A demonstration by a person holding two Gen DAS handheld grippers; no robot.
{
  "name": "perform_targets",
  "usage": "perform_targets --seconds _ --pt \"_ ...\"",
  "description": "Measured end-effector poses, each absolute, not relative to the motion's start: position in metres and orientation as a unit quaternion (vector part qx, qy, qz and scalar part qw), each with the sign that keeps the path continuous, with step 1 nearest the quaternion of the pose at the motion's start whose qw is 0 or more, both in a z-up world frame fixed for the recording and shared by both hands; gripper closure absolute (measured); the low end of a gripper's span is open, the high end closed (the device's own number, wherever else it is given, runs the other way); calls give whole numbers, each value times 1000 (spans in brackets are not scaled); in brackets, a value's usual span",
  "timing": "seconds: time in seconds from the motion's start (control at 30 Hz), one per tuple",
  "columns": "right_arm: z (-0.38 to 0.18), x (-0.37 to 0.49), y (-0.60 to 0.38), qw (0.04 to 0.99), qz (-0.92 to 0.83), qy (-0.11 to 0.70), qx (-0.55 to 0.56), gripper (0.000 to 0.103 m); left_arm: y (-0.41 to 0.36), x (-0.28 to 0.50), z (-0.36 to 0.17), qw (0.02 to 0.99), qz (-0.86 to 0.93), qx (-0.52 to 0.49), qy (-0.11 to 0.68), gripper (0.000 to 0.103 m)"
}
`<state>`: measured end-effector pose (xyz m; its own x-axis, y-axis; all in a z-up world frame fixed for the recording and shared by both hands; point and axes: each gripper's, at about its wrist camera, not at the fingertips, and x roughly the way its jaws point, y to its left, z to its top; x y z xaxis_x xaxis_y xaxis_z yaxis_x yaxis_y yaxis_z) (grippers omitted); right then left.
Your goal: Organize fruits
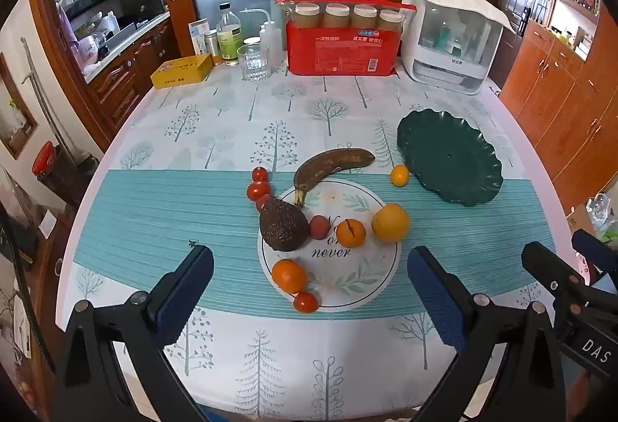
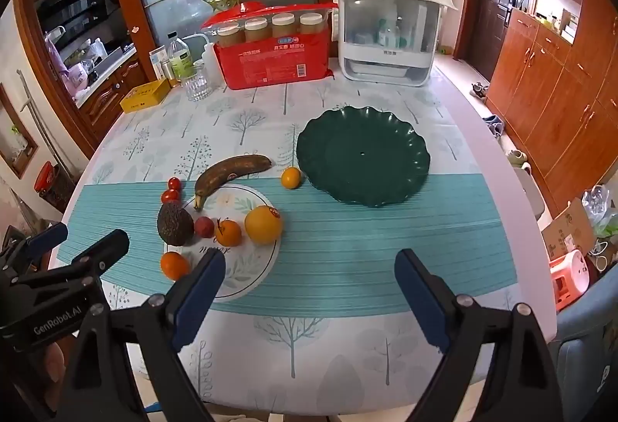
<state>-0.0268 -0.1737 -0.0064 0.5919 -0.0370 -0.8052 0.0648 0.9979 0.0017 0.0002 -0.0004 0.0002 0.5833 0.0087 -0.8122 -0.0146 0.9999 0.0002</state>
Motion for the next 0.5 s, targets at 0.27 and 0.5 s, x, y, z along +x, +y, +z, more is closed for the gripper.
perform_targets --seconds 0.27,0.5 --pt "-7 -12 -169 891 -30 452 11 13 0 0 0 892 7 -2 451 3" --pt "-9 -6 -166 891 -27 453 7 13 -3 19 -5 888 2 4 460 3"
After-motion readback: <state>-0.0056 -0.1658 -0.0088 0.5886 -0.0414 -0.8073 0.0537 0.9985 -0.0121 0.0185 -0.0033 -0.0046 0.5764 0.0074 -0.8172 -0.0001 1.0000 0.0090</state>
